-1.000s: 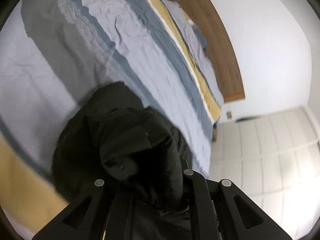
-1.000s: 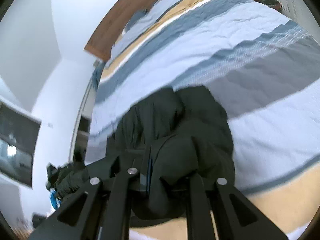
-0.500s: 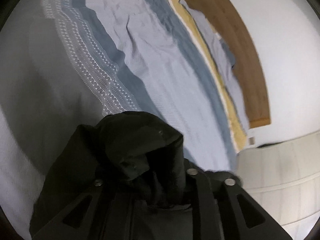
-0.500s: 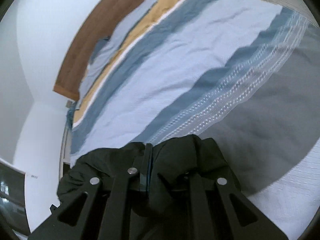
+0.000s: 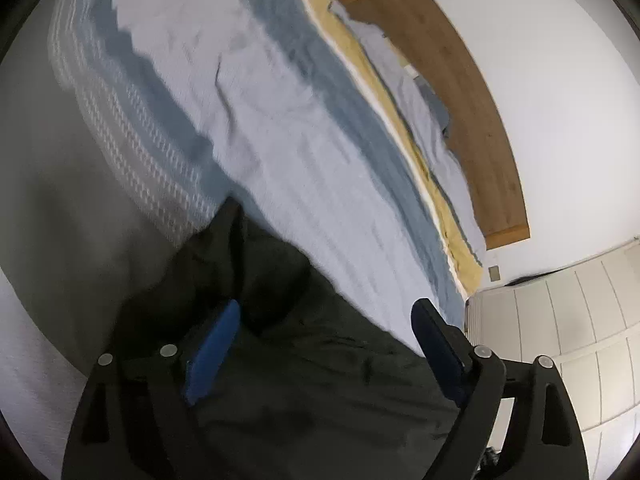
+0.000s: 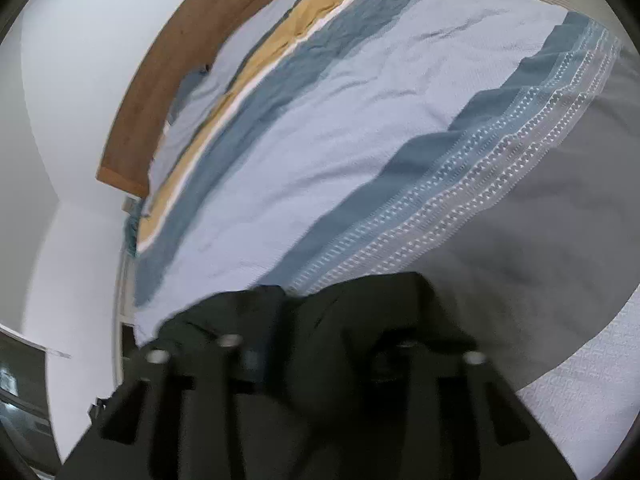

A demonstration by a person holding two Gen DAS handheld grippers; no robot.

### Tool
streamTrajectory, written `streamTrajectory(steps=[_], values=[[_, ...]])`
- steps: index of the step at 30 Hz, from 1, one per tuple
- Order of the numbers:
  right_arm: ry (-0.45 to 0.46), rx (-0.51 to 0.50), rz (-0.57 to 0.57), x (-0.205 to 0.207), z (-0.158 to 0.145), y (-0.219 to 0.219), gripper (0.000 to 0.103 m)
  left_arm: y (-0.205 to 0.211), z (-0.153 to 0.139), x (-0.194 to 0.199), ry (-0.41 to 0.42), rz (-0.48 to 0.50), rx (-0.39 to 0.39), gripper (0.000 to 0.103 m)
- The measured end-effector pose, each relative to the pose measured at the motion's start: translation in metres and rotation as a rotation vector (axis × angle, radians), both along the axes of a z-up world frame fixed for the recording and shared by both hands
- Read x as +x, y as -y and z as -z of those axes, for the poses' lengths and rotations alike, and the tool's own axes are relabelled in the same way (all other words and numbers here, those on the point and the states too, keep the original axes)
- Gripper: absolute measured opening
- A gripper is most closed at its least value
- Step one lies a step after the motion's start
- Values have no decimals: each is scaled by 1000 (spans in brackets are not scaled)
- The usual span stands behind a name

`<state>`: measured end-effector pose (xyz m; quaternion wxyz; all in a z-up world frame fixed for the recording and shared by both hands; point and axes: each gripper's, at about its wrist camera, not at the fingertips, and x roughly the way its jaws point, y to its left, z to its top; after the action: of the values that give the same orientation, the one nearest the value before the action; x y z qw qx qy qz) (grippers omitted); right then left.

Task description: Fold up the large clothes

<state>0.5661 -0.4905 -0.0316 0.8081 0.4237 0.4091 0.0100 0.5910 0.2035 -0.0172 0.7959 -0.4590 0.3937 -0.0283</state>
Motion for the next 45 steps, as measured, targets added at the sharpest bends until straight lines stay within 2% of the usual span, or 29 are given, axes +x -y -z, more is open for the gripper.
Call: streamTrajectory(steps=[2,3,5,7,9,12,15,21,27,34,45], values=[[25,-19,37,-4,-13,5,70,-1,-12,-3,6,6,33,88],[34,-28,54,-6,-19,8,72,1,-20,-6,8,15,69,88],[52,-25,59,-10,-29,13,72,7,-33,-11,11,34,140,88],[61,-86,34,-15,-45,7,72,23,-47,-21,15,69,235,88],[66,-151,-26,-21,-58,-7,72,40,-54,-31,21,107,297,88],[95,-272,-139,-35,-77,-50,72,74,-56,-53,27,167,373,88],[135,-336,-225,-49,-81,-96,72,108,-52,-68,37,213,444,88],[162,-452,-354,-60,-64,-180,72,164,-39,-71,53,294,550,88],[143,-543,-436,-38,-37,-230,72,195,-28,-41,51,330,628,89],[82,-593,-436,3,-10,-234,72,218,-10,1,-1,368,738,89],[37,-580,-424,37,11,-226,72,231,9,36,-57,409,800,90]])
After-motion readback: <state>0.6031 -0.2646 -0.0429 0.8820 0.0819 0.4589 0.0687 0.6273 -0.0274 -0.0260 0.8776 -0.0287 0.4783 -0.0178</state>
